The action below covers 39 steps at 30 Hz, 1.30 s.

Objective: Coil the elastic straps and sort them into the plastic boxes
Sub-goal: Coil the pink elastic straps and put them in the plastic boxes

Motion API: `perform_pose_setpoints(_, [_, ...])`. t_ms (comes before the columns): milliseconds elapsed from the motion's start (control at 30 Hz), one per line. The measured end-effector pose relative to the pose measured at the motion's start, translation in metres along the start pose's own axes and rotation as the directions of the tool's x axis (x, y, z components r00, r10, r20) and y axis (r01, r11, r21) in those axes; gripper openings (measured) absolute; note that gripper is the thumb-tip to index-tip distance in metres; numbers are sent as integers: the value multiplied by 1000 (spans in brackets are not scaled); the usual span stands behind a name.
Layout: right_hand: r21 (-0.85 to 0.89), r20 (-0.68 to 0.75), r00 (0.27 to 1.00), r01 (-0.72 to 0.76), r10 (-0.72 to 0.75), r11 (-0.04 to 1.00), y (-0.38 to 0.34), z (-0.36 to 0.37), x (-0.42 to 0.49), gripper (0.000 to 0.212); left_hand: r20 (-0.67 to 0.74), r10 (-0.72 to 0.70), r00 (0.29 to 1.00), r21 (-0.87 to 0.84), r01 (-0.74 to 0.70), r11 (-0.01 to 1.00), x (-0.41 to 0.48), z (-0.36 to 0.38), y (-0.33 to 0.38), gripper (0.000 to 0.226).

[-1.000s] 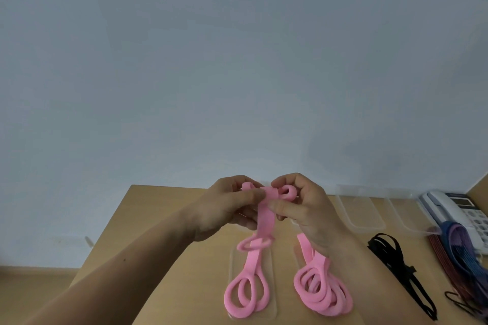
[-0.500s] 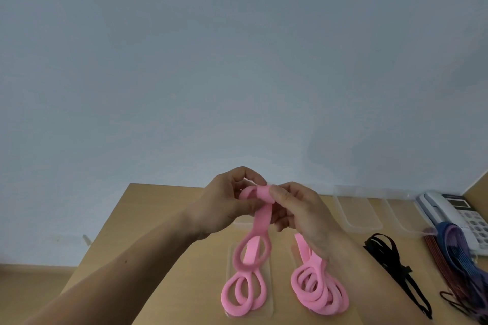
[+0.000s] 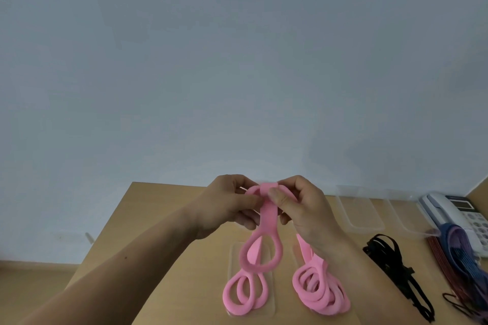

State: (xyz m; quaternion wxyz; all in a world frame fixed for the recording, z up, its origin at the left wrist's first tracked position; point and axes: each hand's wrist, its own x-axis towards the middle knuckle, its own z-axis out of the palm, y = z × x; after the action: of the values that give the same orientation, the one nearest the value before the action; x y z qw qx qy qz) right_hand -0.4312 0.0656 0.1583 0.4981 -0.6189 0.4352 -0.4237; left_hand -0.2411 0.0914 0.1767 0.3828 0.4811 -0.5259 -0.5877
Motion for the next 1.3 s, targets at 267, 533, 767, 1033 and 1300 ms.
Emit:
perform_pose_setpoints(267, [80, 83, 996, 6, -12, 997, 6, 0, -5, 29, -50, -49, 998, -146, 42, 988, 2, 0, 0, 38])
perform_pose_setpoints(533, [212, 104, 992, -86, 65, 973, 4, -3, -4, 31, -133, 108, 985, -31, -113, 993, 5, 3, -5, 31])
perform_pose_setpoints(767, [84, 111, 982, -164, 154, 983, -2, -2, -5, 53, -94, 192, 977, 46, -189, 981, 3, 5, -7, 37])
perform_pose_setpoints(1033, [104, 72, 994, -85, 77, 991, -7, -2, -8, 40, -39, 28, 999, 107, -23, 994, 0, 0, -6, 43])
perform_pose_setpoints(1300, [50, 95, 995, -2, -3, 999, -4, -5, -8, 18, 40, -74, 996, -125, 78, 989, -7, -2, 3, 45])
